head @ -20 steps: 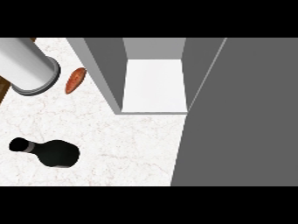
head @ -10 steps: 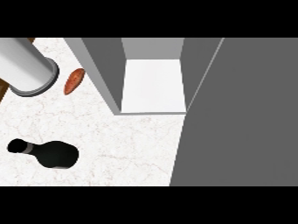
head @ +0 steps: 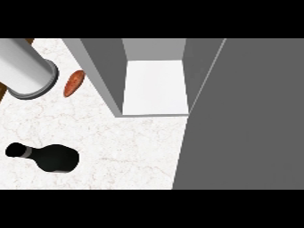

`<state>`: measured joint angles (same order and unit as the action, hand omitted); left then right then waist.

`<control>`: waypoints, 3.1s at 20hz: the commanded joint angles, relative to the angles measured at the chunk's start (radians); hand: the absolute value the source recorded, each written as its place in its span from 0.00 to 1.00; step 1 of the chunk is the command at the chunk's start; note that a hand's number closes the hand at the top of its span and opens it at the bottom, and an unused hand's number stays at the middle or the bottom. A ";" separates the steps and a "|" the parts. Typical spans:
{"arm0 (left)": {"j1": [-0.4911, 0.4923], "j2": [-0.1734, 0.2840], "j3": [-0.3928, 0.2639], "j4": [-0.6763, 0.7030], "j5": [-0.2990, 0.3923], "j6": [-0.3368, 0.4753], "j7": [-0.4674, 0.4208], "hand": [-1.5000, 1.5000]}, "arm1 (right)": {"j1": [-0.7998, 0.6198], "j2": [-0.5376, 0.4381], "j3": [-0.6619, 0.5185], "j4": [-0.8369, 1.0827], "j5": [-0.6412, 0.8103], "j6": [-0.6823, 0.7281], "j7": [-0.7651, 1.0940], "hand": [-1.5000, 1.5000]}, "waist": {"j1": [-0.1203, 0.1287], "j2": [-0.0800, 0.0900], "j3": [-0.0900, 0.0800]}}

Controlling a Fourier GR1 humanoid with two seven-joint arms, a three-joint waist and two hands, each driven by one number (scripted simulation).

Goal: Pick up the wine, place it into the cabinet and close the cabinet

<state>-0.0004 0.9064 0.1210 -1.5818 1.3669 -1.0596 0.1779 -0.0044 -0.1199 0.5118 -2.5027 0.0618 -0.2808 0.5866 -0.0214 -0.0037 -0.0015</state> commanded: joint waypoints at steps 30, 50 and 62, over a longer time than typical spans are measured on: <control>-0.136 -0.489 0.262 0.407 -0.872 -0.317 -0.180 0.00 | -0.058 -0.164 0.122 -0.182 0.137 -0.174 0.104 0.00 | -0.013 -0.002 -0.005; -0.227 -0.533 0.234 0.586 -1.240 -0.263 -0.421 0.00 | -0.097 -0.221 0.091 -0.131 0.063 -0.231 0.048 0.00 | -0.028 0.006 -0.005; -0.181 -0.584 0.096 0.622 -1.332 -0.227 -0.523 0.00 | -0.116 -0.241 0.099 -0.080 0.048 -0.255 0.018 0.00 | -0.019 0.006 -0.007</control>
<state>-0.2004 0.3417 0.2554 -0.9747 0.0844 -1.1463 -0.1763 -0.1291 -0.3504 0.6137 -2.4903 0.0731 -0.5296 0.5564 -0.0470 0.0011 -0.0082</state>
